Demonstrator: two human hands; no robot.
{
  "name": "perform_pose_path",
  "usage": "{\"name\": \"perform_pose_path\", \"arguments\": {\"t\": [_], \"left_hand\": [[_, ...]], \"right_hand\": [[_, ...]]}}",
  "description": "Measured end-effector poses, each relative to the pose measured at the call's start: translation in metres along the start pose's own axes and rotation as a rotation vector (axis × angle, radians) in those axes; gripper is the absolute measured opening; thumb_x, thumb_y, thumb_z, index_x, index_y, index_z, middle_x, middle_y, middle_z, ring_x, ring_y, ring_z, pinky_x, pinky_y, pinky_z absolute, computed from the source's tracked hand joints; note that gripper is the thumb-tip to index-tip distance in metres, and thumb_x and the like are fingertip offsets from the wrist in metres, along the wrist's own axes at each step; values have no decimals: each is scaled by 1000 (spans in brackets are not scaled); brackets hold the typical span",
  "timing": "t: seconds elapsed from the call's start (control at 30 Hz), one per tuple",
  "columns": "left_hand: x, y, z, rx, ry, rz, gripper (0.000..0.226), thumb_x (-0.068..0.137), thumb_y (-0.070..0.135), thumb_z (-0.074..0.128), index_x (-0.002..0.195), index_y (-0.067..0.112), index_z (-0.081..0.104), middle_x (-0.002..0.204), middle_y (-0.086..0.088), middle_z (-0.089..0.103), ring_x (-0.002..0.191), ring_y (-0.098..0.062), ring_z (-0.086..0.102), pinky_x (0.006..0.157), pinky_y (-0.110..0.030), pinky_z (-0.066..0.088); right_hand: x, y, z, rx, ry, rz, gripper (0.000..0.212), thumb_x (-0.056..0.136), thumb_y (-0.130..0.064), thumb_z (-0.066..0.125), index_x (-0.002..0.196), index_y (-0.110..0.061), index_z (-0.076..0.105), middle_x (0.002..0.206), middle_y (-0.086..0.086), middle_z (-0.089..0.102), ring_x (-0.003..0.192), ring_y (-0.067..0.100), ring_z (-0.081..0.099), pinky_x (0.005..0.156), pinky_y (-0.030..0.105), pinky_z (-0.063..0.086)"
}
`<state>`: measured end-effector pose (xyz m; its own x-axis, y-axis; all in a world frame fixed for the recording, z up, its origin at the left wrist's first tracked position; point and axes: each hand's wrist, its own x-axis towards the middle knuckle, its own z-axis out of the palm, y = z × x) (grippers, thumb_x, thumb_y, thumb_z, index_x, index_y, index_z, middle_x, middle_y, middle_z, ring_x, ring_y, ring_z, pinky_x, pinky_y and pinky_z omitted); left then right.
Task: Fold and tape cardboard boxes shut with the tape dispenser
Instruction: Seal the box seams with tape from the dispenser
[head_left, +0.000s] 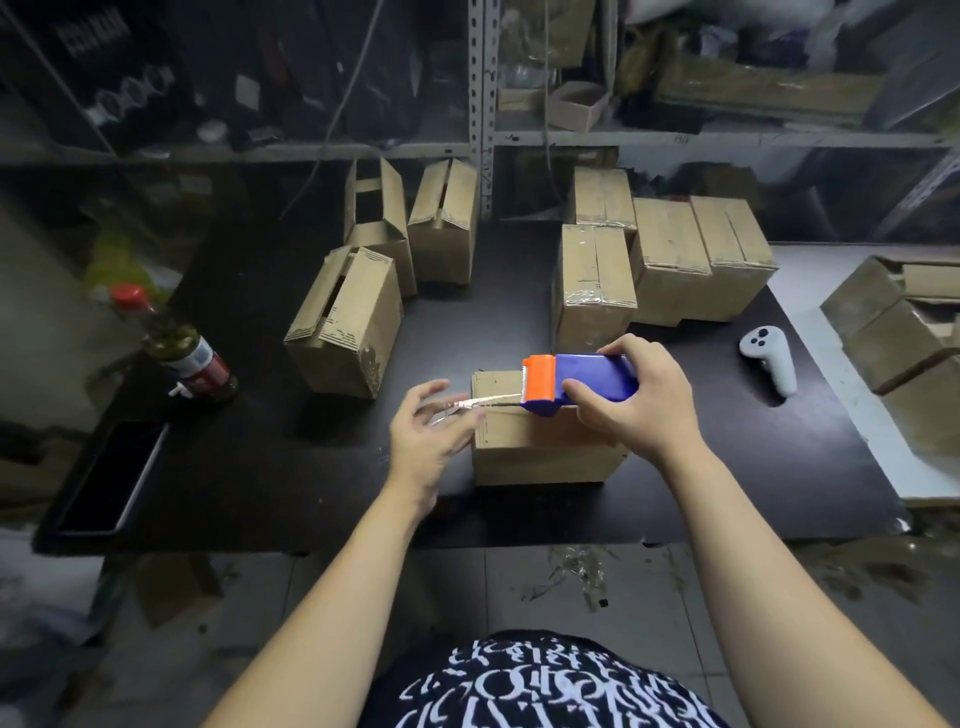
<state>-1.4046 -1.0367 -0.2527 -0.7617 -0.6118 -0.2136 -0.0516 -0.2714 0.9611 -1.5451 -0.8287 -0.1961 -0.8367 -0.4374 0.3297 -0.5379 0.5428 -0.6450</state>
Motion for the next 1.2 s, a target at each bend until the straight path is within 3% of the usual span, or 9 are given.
{"name": "perform_pose_path", "arguments": {"t": [0.1,0.2,0.47,0.77,0.87,0.97,1.07,1.2], "left_hand": [[4,5,-3,-95,142,-123,11,92,24,74,97,15,74,92,-5,74,100,-23,71,79,-39,59],[14,7,-3,-74,268,-172,12,91,20,76,81,12,77,75,-5,68,84,-23,66,65,-29,52],[22,3,-2,-37,360,-263,19,85,14,80,67,13,74,65,1,67,72,-16,62,61,-27,46],[18,-27,14,15,384,-419,14,88,26,80,87,13,75,90,-3,74,87,-19,65,72,-31,47],[17,-32,25,-1,360,-462,13,88,27,80,90,14,76,92,2,72,92,-18,62,91,-38,50],[17,-33,28,34,345,-443,25,88,29,79,105,11,76,104,1,71,102,-19,60,107,-43,44],[20,-30,25,121,310,-410,31,92,30,75,114,9,75,114,-4,71,113,-23,58,107,-42,45],[21,-31,16,312,271,-360,41,97,15,67,137,14,60,132,-13,62,119,-31,60,99,-39,52]], "right_hand": [[-1,1,0,6,1,6,49,66,-65,73,94,-27,59,87,-20,57,85,10,52,74,32,48],[-1,0,0,-13,-4,-23,51,65,-66,73,94,-27,60,86,-19,57,84,11,52,73,35,49],[0,0,2,-72,-11,-60,55,67,-70,71,96,-24,62,88,-11,60,83,14,53,71,35,50],[2,0,4,-82,-23,-82,51,69,-68,74,93,-24,61,88,-15,60,82,12,52,71,34,49],[3,1,5,-81,-22,-88,52,69,-68,74,93,-24,61,89,-13,61,82,13,53,70,35,50],[3,2,5,-79,-18,-91,52,70,-68,73,93,-24,61,89,-12,61,82,14,53,71,36,50],[4,2,6,-81,-16,-97,53,69,-69,72,93,-23,61,88,-11,62,81,14,53,71,34,49],[5,4,7,-72,-18,-75,53,68,-69,71,93,-24,61,88,-10,62,82,13,52,71,31,47]]}}
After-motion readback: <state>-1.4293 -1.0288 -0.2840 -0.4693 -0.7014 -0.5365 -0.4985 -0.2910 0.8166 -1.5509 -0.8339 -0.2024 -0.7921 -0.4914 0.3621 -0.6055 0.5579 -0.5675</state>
